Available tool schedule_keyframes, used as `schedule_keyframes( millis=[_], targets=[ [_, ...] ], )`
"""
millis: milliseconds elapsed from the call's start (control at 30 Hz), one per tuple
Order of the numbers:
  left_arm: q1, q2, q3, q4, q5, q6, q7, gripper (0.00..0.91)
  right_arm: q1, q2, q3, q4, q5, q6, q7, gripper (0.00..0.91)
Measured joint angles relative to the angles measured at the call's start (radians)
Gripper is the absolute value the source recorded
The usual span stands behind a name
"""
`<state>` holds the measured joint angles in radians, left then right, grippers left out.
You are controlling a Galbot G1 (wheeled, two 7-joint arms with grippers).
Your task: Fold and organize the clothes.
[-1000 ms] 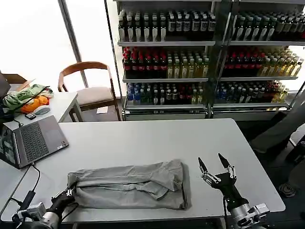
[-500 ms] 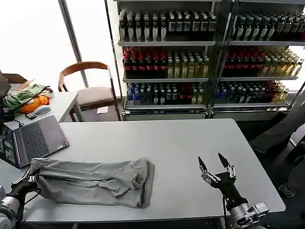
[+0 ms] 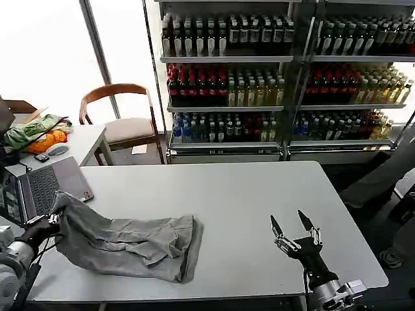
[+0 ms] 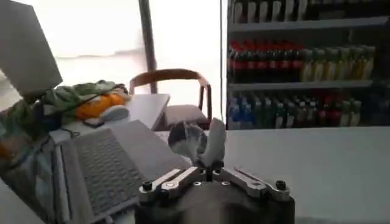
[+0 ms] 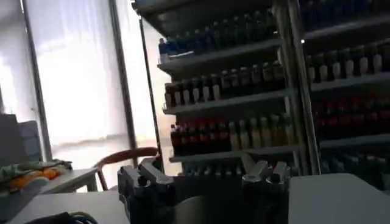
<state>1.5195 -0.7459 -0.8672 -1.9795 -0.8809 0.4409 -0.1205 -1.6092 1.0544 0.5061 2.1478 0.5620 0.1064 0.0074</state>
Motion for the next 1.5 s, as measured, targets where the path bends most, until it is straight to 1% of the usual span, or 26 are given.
schedule_keyframes(
  millis=[200, 433, 700, 933, 967, 1000, 1033, 1067, 1100, 1167, 1500],
  targets=[
    [-0.066, 0.002, 0.139, -0.069, -0.011, 0.022, -0.038, 0.000, -0.016, 0.003, 0.011, 0.004, -0.008, 0.001, -0.001, 0.907],
    [-0.152, -0.018, 0.318, -0.128, -0.011, 0.045, -0.086, 0.000, -0.025, 0.014, 0.019, 0.004, -0.016, 0.001, -0.002, 0.907],
    [-0.214, -0.047, 0.492, -0.150, 0.006, 0.054, -0.112, 0.000, -0.026, 0.021, 0.026, -0.004, -0.020, -0.001, -0.002, 0.907],
    [-0.236, -0.078, 0.618, -0.142, 0.043, 0.055, -0.113, 0.000, -0.031, 0.020, 0.035, -0.005, -0.020, -0.001, -0.002, 0.907],
    [-0.241, -0.082, 0.634, -0.139, 0.050, 0.055, -0.112, 0.111, -0.032, 0.020, 0.036, -0.005, -0.020, -0.001, -0.003, 0.907],
    [-0.246, -0.087, 0.648, -0.135, 0.055, 0.056, -0.112, 0.242, -0.033, 0.020, 0.036, -0.006, -0.020, -0.001, -0.003, 0.907],
    [-0.252, -0.092, 0.661, -0.131, 0.061, 0.056, -0.113, 0.474, -0.033, 0.021, 0.036, -0.007, -0.020, -0.001, -0.003, 0.907],
    [-0.258, -0.097, 0.675, -0.125, 0.066, 0.056, -0.114, 0.564, -0.034, 0.023, 0.035, -0.008, -0.021, -0.001, -0.003, 0.907],
    [-0.265, -0.101, 0.687, -0.118, 0.069, 0.058, -0.114, 0.766, -0.035, 0.024, 0.034, -0.008, -0.021, -0.001, -0.004, 0.907],
    [-0.280, -0.107, 0.708, -0.107, 0.073, 0.061, -0.116, 0.907, -0.037, 0.026, 0.032, -0.008, -0.023, -0.001, -0.004, 0.907],
    [-0.336, -0.128, 0.750, -0.082, 0.080, 0.056, -0.141, 0.907, -0.033, 0.030, 0.018, -0.008, -0.030, -0.001, -0.007, 0.907]
  ],
)
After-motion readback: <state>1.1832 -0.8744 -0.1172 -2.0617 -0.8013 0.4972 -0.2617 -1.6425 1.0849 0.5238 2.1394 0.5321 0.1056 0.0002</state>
